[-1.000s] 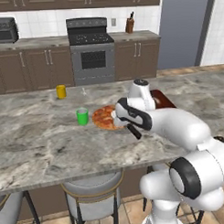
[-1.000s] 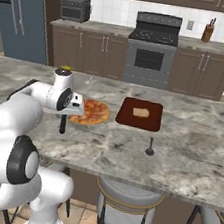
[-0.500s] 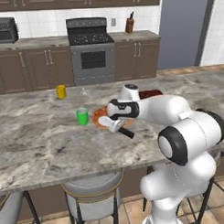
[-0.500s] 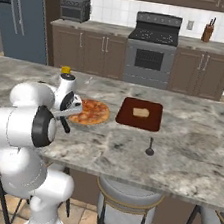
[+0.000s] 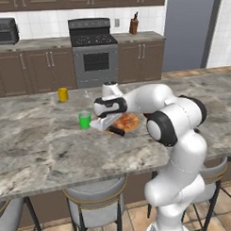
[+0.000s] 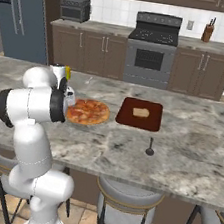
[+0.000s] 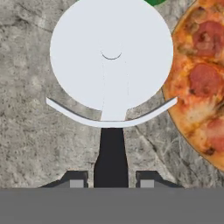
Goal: Take the pizza cutter from the drawer on the left and place it on the dining counter for cutting.
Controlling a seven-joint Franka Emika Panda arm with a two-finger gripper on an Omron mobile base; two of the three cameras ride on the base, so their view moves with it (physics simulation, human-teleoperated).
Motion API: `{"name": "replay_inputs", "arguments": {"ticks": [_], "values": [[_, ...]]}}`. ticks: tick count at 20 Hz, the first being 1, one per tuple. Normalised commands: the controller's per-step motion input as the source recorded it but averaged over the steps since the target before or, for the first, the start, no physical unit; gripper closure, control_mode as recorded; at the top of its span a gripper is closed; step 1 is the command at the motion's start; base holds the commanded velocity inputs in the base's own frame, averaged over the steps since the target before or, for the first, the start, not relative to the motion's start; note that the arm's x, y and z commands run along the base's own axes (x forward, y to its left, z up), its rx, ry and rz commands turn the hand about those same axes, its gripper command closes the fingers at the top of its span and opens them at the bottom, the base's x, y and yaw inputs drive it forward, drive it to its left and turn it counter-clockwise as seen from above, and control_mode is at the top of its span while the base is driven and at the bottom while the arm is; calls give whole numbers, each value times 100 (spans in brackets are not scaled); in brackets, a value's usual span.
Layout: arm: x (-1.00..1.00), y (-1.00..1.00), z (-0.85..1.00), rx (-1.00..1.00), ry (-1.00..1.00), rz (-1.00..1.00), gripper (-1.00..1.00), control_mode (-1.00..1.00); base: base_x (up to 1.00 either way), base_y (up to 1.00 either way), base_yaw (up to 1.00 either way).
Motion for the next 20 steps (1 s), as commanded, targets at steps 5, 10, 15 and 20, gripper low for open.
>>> {"name": "replay_inputs", "arguments": {"ticks": [5,10,15,20], "values": [[36,0,-5,-6,0,-5,100,-100,0,0,0],[9,0,-35,0,0,-1,100,-100,0,0,0],[2,0,-47,0,0,0,100,-100,0,0,0],[1,0,-38,1,0,-1,100,-100,0,0,0]]}}
